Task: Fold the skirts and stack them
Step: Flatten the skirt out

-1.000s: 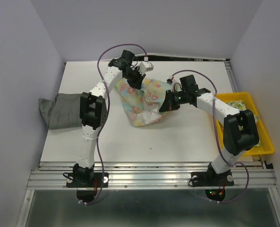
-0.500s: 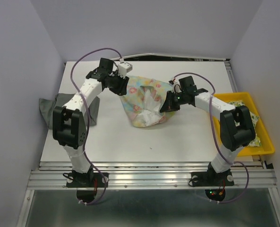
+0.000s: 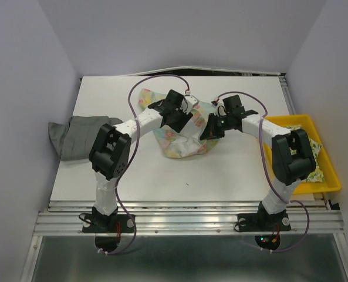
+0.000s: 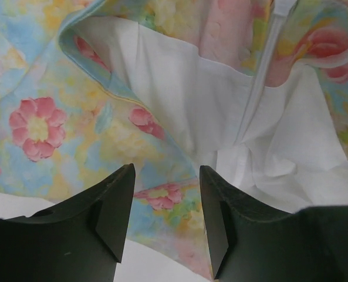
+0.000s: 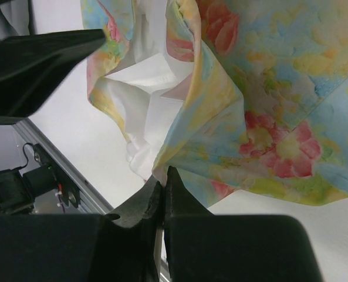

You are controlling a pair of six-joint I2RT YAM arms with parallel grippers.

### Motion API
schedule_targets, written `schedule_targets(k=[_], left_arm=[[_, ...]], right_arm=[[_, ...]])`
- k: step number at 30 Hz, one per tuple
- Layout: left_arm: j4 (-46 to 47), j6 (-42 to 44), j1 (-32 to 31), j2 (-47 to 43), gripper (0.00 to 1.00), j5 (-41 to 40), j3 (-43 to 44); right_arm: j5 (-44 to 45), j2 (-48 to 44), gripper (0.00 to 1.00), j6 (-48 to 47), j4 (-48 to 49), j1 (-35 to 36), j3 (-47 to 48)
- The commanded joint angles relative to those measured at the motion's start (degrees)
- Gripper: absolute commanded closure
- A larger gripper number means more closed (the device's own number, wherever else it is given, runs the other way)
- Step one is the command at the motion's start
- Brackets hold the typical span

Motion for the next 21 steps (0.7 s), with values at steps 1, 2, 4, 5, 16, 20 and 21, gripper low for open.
schedule_targets(k=[1, 2, 4, 5, 16, 20, 21], left_arm=[[-0.64, -1.49, -1.69, 2.28, 0.41, -9.00, 5.32], [-1.35, -1.67, -1.86, 2.99, 0.41, -9.27, 5.76], [-1.71, -2.28, -2.30, 3.78, 0.41, -9.62, 5.16], [-1.53, -2.63, -2.30, 3.87, 0.41, -9.71, 4.81], [-1.79, -2.37, -2.92, 6.77, 0.45, -15.17, 3.83], [-1.18, -2.99, -3.53, 5.46, 0.43, -12.09, 1.82], [-1.09, -3.07, -3.88, 5.28, 0.43, -12.00, 1.47]], right_arm=[[1.44, -1.54, 0.99, -0.22, 2.23, -0.64, 0.92], [1.53, -1.54, 0.99, -0.31, 2.23, -0.64, 0.84], [1.88, -1.45, 0.99, -0.49, 2.23, -0.64, 0.92], [1.89, -1.45, 0.99, -0.49, 2.23, -0.64, 0.92], [2.85, -1.54, 0.99, -0.75, 2.14, -0.64, 0.66], [2.76, -1.19, 0.99, -0.92, 2.22, -0.64, 0.92], [2.85, -1.19, 0.99, -1.01, 2.23, -0.64, 0.92]])
